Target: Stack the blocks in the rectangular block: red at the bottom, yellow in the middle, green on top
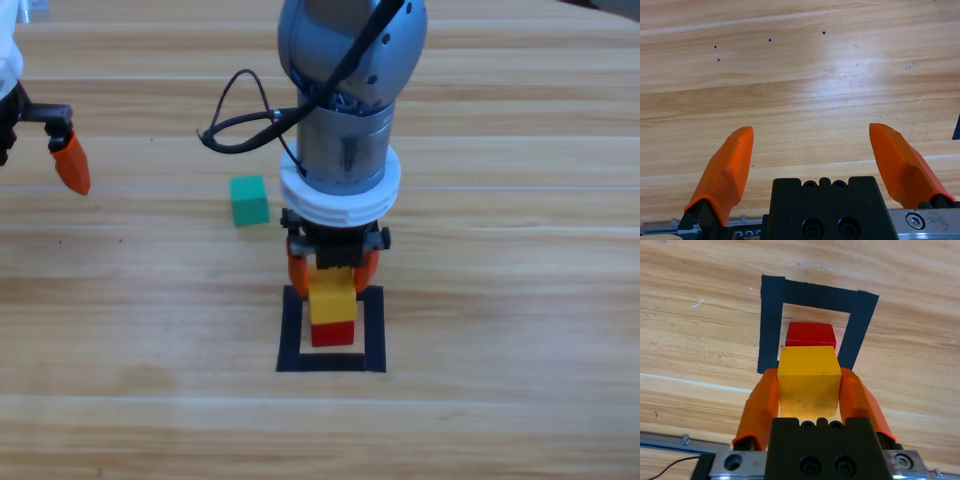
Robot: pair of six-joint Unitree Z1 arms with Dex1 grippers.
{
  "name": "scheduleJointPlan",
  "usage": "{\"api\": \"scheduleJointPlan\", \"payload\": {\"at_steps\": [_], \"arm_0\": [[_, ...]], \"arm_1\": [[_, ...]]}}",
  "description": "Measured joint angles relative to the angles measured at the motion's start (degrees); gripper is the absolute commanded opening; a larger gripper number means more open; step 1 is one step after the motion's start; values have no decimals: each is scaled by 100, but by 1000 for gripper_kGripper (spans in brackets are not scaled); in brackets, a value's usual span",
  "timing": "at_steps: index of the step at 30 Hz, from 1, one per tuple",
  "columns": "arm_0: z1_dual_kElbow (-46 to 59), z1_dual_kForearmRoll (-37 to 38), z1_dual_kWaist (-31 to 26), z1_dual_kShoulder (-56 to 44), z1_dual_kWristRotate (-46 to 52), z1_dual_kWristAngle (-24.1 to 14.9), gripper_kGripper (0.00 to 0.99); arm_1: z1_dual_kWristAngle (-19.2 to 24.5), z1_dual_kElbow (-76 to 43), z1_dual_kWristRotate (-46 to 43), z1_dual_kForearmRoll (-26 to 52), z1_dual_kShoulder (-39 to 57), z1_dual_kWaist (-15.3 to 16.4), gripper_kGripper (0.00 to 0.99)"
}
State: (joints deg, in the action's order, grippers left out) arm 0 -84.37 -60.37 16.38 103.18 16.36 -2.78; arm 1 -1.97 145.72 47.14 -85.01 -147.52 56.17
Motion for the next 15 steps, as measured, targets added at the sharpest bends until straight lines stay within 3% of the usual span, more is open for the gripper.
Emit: {"api": "scheduleJointPlan", "payload": {"at_steps": [8,15], "arm_0": [[0,18,-44,0,-54,0,990],[-226,16,-55,46,-189,1,990]], "arm_1": [[107,44,-4,-16,1,0,990],[769,-121,-84,-16,753,-3,989]]}}
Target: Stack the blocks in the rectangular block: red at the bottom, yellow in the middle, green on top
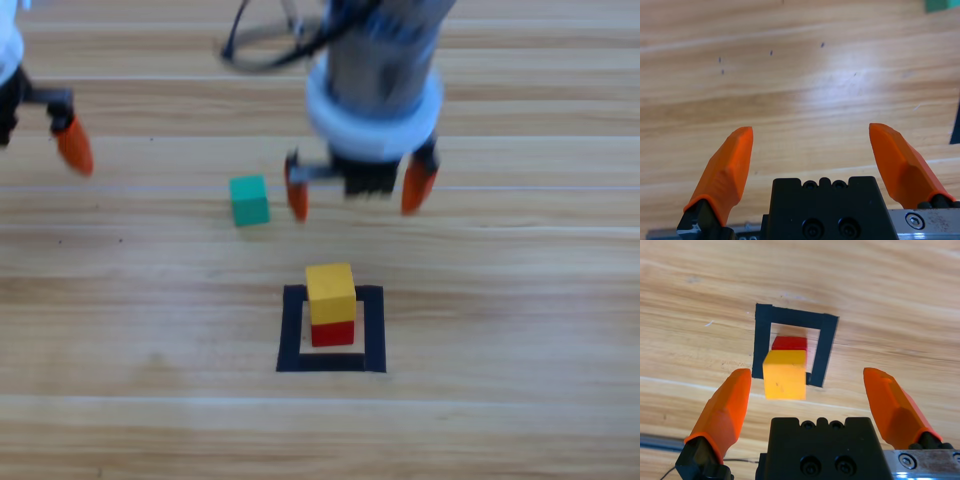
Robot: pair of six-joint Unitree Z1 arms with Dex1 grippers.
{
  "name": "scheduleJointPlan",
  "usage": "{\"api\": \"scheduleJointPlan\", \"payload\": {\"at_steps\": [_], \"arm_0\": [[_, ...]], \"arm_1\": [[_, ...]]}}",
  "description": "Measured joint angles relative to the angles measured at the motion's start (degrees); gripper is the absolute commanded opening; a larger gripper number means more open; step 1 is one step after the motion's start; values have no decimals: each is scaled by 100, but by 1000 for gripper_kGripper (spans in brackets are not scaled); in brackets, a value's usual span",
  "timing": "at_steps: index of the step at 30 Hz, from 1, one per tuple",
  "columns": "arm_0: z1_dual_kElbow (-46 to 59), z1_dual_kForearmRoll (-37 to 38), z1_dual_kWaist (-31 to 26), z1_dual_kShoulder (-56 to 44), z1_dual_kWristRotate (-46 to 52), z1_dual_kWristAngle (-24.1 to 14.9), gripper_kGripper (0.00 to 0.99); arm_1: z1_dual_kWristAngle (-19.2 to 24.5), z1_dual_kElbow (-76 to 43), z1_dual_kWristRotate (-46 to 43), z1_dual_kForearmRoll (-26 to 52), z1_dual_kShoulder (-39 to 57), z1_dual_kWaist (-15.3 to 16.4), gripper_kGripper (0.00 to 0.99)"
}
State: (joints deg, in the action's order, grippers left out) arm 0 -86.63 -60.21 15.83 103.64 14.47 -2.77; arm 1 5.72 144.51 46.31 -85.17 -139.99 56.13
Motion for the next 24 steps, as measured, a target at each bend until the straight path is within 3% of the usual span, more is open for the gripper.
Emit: {"api": "scheduleJointPlan", "payload": {"at_steps": [7,9,11,12,16,18,24], "arm_0": [[-2017,-668,-12,904,-479,0,980],[-2546,-834,-13,1338,-490,0,982],[-3061,-1046,3,1797,-424,0,985],[-3219,-1096,20,1995,-302,0,985],[-3350,-1144,216,2453,353,0,982],[-3359,-1148,381,2602,771,0,980],[-3657,-1154,1084,2856,1919,77,974]], "arm_1": [[132,-622,-1658,3,1564,-125,989],[132,-1191,-2201,92,1900,-225,989],[71,-2304,-2721,697,2367,-343,989],[-151,-3126,-3035,1300,2673,-469,989],[-1715,-6059,-4234,3791,3910,-1016,989],[-1848,-6699,-4526,4234,4468,-1137,989],[-1900,-7302,-5390,4599,5954,-1194,989]]}}
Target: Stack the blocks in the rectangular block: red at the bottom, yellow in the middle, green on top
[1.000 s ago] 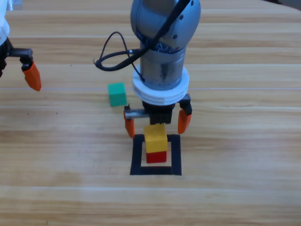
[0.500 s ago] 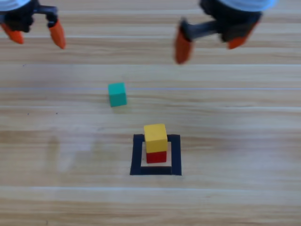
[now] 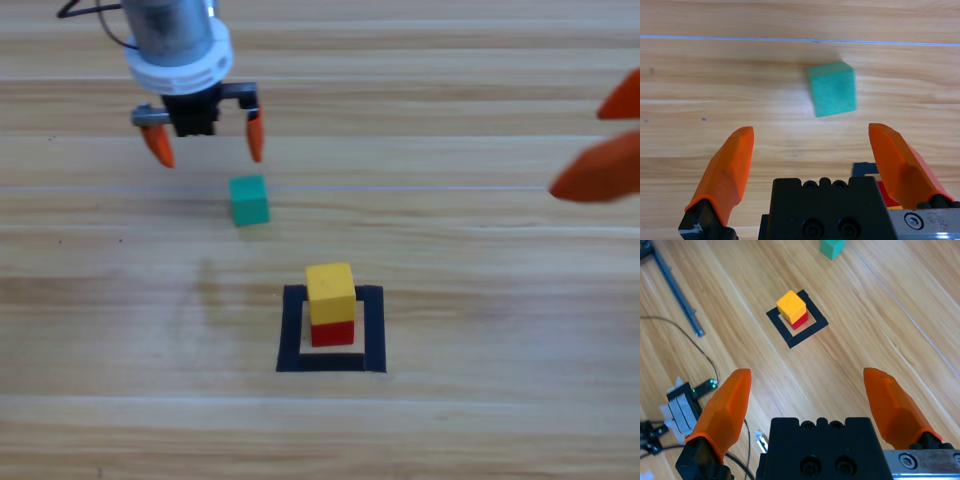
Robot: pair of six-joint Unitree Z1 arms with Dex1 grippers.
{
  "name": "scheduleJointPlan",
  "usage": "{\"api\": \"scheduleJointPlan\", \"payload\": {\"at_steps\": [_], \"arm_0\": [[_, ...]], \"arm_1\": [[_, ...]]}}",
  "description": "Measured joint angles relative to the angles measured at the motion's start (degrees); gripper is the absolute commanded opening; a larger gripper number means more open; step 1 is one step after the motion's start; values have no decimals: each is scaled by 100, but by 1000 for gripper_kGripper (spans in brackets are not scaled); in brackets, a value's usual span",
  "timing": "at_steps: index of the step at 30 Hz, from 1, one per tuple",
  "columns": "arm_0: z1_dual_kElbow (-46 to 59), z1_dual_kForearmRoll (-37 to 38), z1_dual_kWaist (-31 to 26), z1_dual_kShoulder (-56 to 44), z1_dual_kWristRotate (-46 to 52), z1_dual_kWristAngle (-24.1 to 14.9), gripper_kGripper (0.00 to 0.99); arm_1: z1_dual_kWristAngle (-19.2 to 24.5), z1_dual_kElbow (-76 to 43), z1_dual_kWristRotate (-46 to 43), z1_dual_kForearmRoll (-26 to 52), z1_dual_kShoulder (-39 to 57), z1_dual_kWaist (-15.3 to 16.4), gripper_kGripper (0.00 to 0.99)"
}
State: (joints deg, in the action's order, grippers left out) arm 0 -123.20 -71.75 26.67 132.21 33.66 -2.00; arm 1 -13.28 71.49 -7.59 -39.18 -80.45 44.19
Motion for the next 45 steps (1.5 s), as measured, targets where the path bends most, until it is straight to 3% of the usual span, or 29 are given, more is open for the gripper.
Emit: {"api": "scheduleJointPlan", "payload": {"at_steps": [13,36,45], "arm_0": [[-525,-111,414,430,814,-22,988],[-809,-111,421,1194,929,-195,957],[-987,-111,421,1261,928,-194,735]], "arm_1": [[-777,-553,-508,138,291,3,989],[-793,-598,-463,349,290,3,988],[-793,-598,-458,350,290,3,988]]}}
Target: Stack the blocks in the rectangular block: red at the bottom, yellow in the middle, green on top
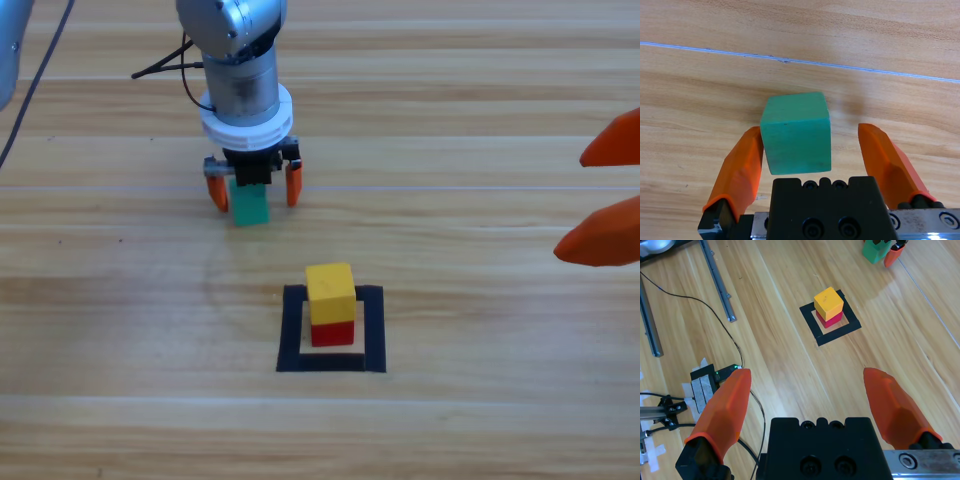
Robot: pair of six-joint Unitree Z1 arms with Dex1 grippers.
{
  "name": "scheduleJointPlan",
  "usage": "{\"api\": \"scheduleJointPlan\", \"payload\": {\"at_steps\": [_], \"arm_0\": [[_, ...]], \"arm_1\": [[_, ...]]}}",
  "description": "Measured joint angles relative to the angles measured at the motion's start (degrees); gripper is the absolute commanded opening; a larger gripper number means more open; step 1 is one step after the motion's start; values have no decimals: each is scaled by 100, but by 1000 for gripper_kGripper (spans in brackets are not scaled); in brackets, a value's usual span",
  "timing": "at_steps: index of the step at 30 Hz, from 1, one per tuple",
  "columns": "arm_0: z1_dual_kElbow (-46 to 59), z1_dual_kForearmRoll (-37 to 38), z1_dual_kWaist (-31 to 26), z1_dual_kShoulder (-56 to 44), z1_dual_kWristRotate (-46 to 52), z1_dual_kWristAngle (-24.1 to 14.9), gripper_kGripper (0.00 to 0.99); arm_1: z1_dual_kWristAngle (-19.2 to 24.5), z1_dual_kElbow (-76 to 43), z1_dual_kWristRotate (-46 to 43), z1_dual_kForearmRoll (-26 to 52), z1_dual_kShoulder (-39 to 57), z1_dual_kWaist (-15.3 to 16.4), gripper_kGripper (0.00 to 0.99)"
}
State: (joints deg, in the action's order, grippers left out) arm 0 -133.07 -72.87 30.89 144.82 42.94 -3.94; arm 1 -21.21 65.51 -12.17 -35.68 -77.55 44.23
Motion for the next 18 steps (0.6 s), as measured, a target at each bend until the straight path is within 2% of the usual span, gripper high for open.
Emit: {"api": "scheduleJointPlan", "payload": {"at_steps": [7,9,11,18], "arm_0": [[0,0,0,44,-1,0,390],[0,-17,0,44,-11,0,238],[0,-27,-2,44,-65,0,21],[0,-531,-3,-81,-474,33,0]], "arm_1": [[-1,0,0,0,-2,0,988],[-4,0,0,0,-2,0,988],[-5,0,0,1,-2,0,988],[-16,0,0,1,-10,0,988]]}}
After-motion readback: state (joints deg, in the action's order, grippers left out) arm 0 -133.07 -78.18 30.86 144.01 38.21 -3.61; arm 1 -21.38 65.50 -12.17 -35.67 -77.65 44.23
